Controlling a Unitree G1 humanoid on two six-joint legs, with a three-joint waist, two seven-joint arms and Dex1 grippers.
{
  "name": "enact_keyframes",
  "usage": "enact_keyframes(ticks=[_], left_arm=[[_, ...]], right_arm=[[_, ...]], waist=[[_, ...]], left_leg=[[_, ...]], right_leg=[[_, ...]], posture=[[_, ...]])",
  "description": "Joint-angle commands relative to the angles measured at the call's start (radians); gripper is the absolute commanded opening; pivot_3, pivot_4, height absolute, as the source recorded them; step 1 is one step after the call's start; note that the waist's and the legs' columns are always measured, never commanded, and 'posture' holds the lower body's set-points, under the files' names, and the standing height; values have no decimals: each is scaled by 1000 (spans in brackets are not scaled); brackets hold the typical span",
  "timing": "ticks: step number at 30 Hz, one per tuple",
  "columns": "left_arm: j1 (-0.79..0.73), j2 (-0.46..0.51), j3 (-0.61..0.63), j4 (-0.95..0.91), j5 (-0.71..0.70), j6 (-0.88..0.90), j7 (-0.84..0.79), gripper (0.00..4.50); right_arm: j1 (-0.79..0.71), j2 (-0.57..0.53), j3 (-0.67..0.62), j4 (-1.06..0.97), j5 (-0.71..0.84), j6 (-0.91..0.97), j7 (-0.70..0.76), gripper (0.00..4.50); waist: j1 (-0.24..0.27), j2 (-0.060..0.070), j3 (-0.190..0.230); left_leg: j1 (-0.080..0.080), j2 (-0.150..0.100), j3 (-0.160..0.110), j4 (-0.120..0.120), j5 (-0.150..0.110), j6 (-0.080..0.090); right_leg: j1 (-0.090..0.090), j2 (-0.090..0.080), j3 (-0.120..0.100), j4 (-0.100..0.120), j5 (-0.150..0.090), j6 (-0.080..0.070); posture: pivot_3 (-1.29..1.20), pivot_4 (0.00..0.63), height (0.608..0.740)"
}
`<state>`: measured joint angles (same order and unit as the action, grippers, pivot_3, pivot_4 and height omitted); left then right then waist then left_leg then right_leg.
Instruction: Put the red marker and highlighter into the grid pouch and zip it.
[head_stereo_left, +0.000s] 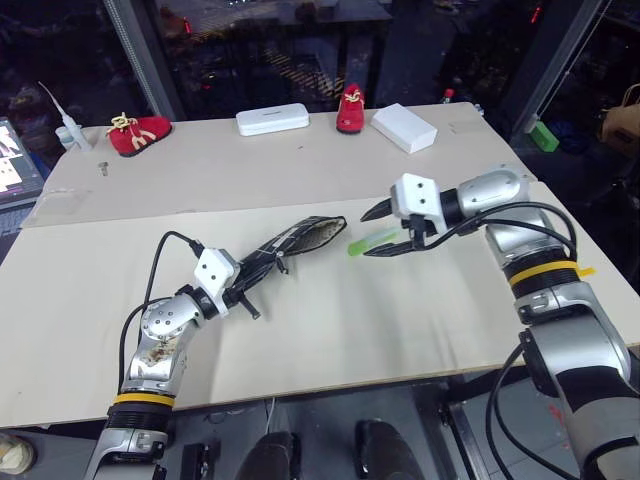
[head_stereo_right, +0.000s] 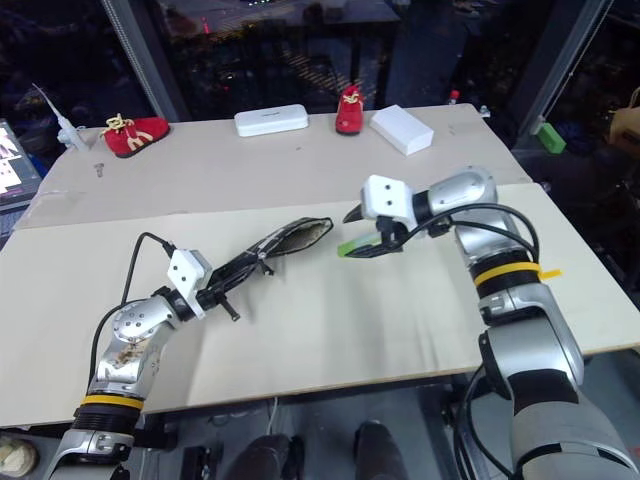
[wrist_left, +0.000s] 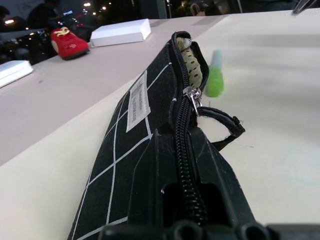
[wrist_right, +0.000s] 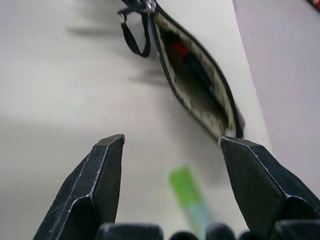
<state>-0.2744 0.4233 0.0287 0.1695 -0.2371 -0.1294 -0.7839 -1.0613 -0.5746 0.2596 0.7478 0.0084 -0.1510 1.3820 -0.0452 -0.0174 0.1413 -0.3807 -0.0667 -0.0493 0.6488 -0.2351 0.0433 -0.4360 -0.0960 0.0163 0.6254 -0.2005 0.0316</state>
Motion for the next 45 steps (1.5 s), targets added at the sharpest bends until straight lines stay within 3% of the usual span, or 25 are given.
enact_keyframes(ticks=[1, 7, 12, 28, 33, 38, 39, 42, 43, 45], left_arm=[[-3, 7, 17, -36, -9, -12, 7, 0], [-1, 12, 23, -40, -10, -13, 9, 0], [-2, 16, 25, -44, -11, -9, 12, 0], [7, 19, 34, -57, -16, 2, 20, 0], [11, 14, 32, -66, -16, 5, 25, 0], [18, 10, 30, -72, -17, 7, 31, 0], [18, 9, 30, -72, -16, 7, 32, 0], [12, 6, 26, -64, -16, 6, 33, 0], [8, 4, 25, -61, -16, 6, 33, 0], [3, 2, 24, -57, -15, 5, 32, 0]], right_arm=[[-59, 15, 8, 150, -79, -70, -107, 3387], [-124, 85, 57, 411, -223, -137, -334, 3387], [-164, 119, 63, 506, -275, -149, -419, 3387], [-186, 187, 100, 590, -399, -96, -513, 3387], [-180, 207, 104, 596, -422, -78, -460, 3387], [-170, 211, 103, 593, -432, -71, -429, 2172], [-166, 211, 100, 592, -429, -67, -412, 1501], [-150, 204, 102, 590, -427, -62, -341, 614], [-146, 200, 98, 588, -421, -60, -303, 404], [-141, 193, 87, 583, -408, -59, -258, 408]], waist=[[1, 0, 0], [2, 0, 0], [3, 0, 0], [-2, 0, 0], [-2, 0, 0], [-4, 0, 0], [-3, 0, 0], [-2, 0, 0], [-2, 0, 0], [0, 0, 0]], left_leg=[[1, 1, 0, 0, 0, 0], [-2, 1, 1, 0, 0, -1], [-5, 1, 1, 0, 0, -1], [-3, 1, 0, 0, 0, -1], [0, 1, 0, 0, 0, -1], [1, 2, 1, 0, -1, -1], [1, 2, 1, 0, -1, -2], [1, 2, 1, 0, -1, -2], [1, 2, 0, 0, -1, -2], [1, 2, 0, 0, -1, -2]], right_leg=[[0, 1, 0, 0, 0, 0], [-2, 0, 0, 0, 0, 0], [-4, 0, 1, 0, 0, -1], [-3, 1, 1, 1, 0, -1], [-1, 1, 1, 1, 1, -1], [-1, 2, 1, 1, 1, -1], [0, 2, 1, 1, 1, -1], [0, 2, 1, 1, 1, -1], [0, 2, 1, 1, 1, -1], [0, 2, 1, 1, 1, -1]], posture=[[0, 150, 740], [0, 150, 740], [0, 150, 740], [0, 150, 740], [0, 150, 740], [0, 150, 740], [0, 150, 740], [0, 150, 740], [0, 150, 740], [0, 150, 740]])
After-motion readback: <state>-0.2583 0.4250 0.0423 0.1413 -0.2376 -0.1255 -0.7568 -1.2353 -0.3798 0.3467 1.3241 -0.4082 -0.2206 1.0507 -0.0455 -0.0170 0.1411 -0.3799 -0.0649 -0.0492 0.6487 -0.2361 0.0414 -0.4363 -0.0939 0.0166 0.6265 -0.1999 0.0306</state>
